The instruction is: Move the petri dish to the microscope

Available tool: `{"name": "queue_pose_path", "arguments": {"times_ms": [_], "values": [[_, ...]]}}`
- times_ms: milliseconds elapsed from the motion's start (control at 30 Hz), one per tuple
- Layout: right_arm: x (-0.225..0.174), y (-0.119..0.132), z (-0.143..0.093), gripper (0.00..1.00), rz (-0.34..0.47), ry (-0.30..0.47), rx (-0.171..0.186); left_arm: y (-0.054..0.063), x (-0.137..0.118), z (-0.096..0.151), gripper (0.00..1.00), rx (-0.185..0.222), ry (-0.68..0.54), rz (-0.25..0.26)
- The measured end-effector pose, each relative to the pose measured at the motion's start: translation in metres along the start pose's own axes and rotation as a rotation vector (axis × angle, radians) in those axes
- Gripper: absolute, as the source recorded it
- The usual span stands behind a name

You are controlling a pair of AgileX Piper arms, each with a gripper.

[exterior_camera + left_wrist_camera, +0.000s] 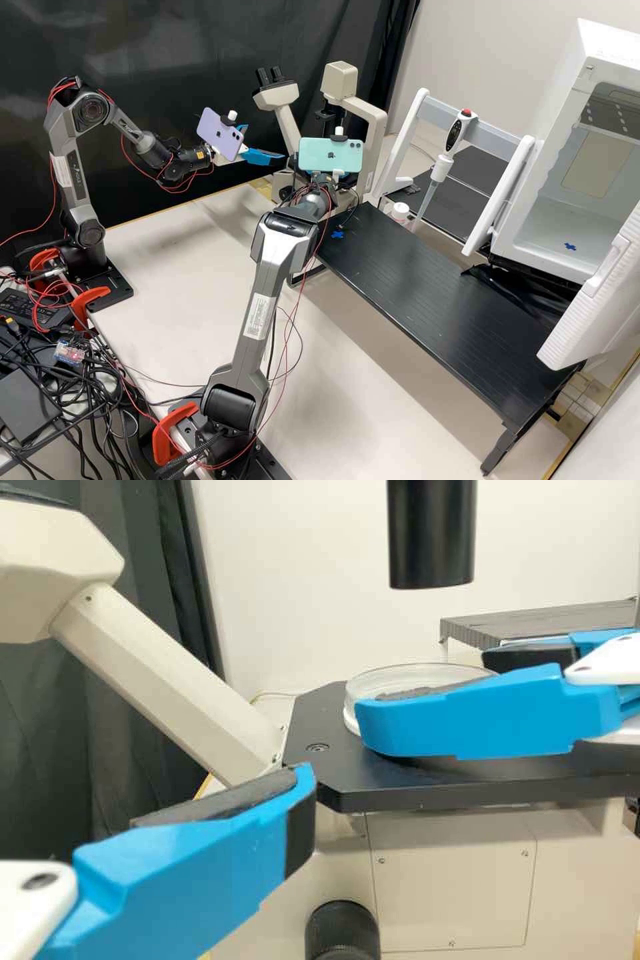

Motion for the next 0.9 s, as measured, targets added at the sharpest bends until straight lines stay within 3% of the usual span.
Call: {"name": "queue_pose_path", "arguments": {"times_ms": [367,500,600,767,900], "values": [[-0.024,0.002,0.002,1.00,0.026,0.007,0.001,0.000,0.000,0.000,1.00,0.000,0.000,0.000],[-0.056,0.003,0.000,1.00,0.065,0.041,-0.072,0.000,0.000,0.000,1.00,0.000,0.000,0.000],[-0.074,0.005,-0.001,1.00,0.098,0.068,-0.107,0.000,0.000,0.000,1.00,0.000,0.000,0.000],[-0.118,0.009,-0.006,1.00,0.188,0.146,-0.142,0.000,0.000,0.000,1.00,0.000,0.000,0.000],[-0.151,0.016,-0.001,1.00,0.275,0.196,-0.132,0.000,0.000,0.000,1.00,0.000,0.000,0.000]]}}
